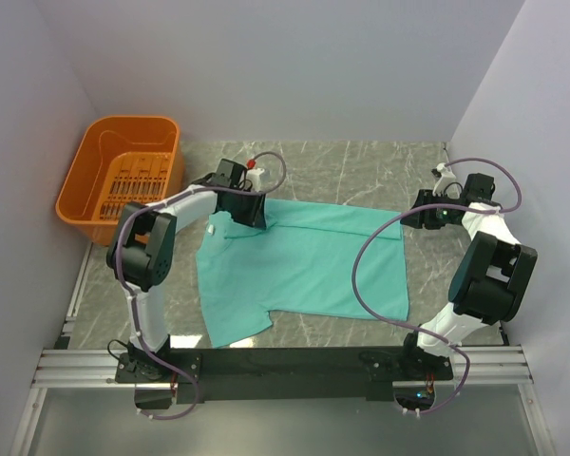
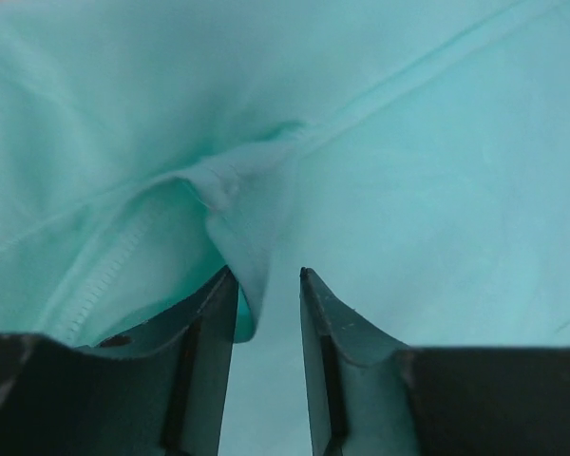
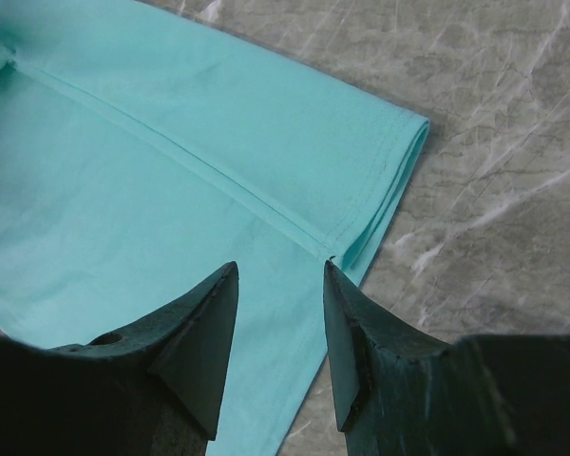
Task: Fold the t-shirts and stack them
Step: Fold the tshirt
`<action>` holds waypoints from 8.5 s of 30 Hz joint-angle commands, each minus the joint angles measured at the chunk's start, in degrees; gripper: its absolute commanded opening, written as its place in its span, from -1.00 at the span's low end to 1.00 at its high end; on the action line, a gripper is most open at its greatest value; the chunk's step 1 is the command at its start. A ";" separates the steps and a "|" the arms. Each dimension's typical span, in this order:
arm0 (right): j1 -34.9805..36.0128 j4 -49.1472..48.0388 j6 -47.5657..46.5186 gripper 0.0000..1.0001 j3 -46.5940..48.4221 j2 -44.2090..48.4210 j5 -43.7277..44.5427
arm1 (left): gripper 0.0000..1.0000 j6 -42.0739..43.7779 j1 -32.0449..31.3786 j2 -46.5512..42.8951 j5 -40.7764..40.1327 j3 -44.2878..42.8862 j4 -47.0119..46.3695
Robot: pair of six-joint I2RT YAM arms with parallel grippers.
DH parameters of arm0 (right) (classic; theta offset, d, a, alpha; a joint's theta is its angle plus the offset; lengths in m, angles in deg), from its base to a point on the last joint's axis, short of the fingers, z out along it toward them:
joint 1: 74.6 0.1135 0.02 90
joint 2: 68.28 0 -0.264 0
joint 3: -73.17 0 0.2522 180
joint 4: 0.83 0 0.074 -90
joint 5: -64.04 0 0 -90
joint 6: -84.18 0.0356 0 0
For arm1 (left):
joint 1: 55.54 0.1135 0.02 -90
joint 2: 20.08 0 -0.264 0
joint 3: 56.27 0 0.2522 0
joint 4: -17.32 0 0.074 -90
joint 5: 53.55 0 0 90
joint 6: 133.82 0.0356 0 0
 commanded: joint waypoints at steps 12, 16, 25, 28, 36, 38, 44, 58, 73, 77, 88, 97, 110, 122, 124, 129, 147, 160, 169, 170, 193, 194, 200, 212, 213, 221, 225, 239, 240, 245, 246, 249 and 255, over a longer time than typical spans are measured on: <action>-0.88 0.99 -0.21 -0.03 1.13 1.91 -2.27 | 0.19 4.05 -6.08 -9.63 12.91 7.07 7.30; -0.97 0.99 -0.38 -0.03 1.31 2.26 -2.19 | 0.38 3.00 -7.05 -13.57 3.24 6.37 8.27; -0.88 0.90 -0.30 -0.03 1.40 1.47 -2.27 | 0.43 -0.26 -6.96 -22.02 -17.65 9.62 2.30; -0.79 0.90 -0.12 -0.03 1.48 1.29 -2.19 | 0.43 -0.17 -6.96 -20.89 -18.53 8.57 1.60; -0.70 1.25 -0.21 -0.03 1.57 0.85 -1.92 | 0.28 -0.87 -6.96 -8.41 -10.56 -1.62 2.83; -0.71 1.25 -0.30 -0.03 1.57 0.77 -1.92 | 0.24 -1.31 -7.14 -5.86 -8.88 -2.59 2.82; -0.71 1.34 -0.30 -0.03 1.75 0.59 -1.92 | 0.08 0.44 -8.37 -3.22 0.25 -1.99 5.28; -0.71 1.26 0.05 -0.03 2.63 -0.02 0.01 | 0.17 -7.79 -5.58 -14.89 -6.82 7.06 -1.10; 1.05 2.57 1.99 -0.03 6.41 -5.65 4.23 | 0.19 -29.26 12.90 -16.93 -16.95 12.70 -11.41; 1.40 2.48 2.17 -0.03 6.32 -5.91 4.40 | 0.08 -31.54 13.34 -14.21 -20.02 10.51 -10.72; 1.84 1.96 3.13 -0.03 6.41 -6.71 5.11 | -0.04 -33.13 13.25 -4.98 -22.22 4.35 -8.16; 2.28 1.96 3.48 -0.03 6.49 -7.23 5.64 | -0.52 -32.34 13.25 -2.08 -22.84 1.89 -8.34; 2.37 3.19 2.61 -0.04 6.41 -8.02 6.34 | -0.92 -28.74 13.25 2.75 -24.51 -5.84 -5.88; 2.46 4.77 0.58 -0.05 6.23 -8.02 6.51 | -0.91 -27.06 13.34 8.29 -27.41 -13.32 -3.41; 2.63 4.77 1.02 -0.06 6.23 -8.64 7.21 | -0.91 -26.98 13.34 8.47 -27.33 -13.93 -3.33; 3.95 4.06 4.62 -0.10 6.58 -11.97 12.22 | -0.92 -26.71 13.34 8.82 -27.15 -14.64 -3.06; 7.29 4.07 8.76 -0.39 7.81 -15.05 14.51 | -0.92 -26.71 13.60 9.09 -26.09 -13.67 -3.85; 5.45 2.92 8.50 -1.00 6.58 -12.42 18.29 | -0.98 -26.27 14.40 9.61 -26.45 -15.69 -2.72; 5.45 4.24 6.13 -0.42 6.59 -10.94 15.57 | -0.61 -26.10 14.48 9.70 -24.17 -17.01 -2.80; 5.19 3.81 5.95 -0.35 6.41 -10.05 15.48 | -0.51 -26.01 14.40 9.53 -22.94 -17.10 -2.97; 7.98 42.84 -83.18 0.26 -13.96 22.80 -2.02 | 0.99 -24.58 11.94 -50.52 -19.47 26.12 -14.42; 9.30 39.69 -82.83 0.26 -15.81 24.30 1.12 | 0.99 -26.87 12.46 -53.98 -21.76 28.58 -11.18; 17.57 30.88 -78.61 0.26 -28.04 35.38 7.57 | 0.80 -41.55 12.99 -70.00 -15.02 39.49 5.43; 19.33 29.65 -74.83 0.20 -30.25 34.43 11.53 | 0.52 -58.17 12.21 -68.00 -17.23 45.73 32.27; 19.33 29.38 -73.96 0.19 -29.90 34.08 11.35 | 0.50 -58.70 11.50 -67.91 -16.17 46.27 32.44; 19.33 26.22 -69.38 0.18 -28.14 32.50 9.24 | 0.33 -71.60 -4.66 -66.24 -15.72 50.75 34.73; 19.42 25.95 -67.62 0.17 -26.90 31.70 8.01 | 0.33 -75.14 -9.15 -62.47 -17.74 53.30 34.30; 19.42 26.65 -67.09 0.16 -27.61 33.63 7.66 | -0.14 -74.53 -9.60 -51.03 -26.18 49.70 28.05; 19.42 26.74 -67.18 0.16 -27.69 34.16 7.92 | -0.50 -74.09 -9.68 -50.77 -25.92 49.70 27.61; 19.33 27.09 -68.93 0.16 -28.57 34.87 10.20 | -0.74 -71.81 -9.69 -54.54 -25.47 47.33 28.48; 19.25 27.53 -69.81 0.16 -28.66 34.78 10.55 | -0.81 -71.54 -9.69 -56.20 -25.83 46.89 29.27; 18.72 29.55 -75.51 0.17 -29.01 34.25 12.14 | -0.91 -70.66 -9.60 -58.93 -25.13 47.15 28.76; 18.72 32.45 -80.10 0.15 -28.66 30.83 16.35 | -0.96 -70.31 -9.60 -61.66 -22.05 49.87 25.77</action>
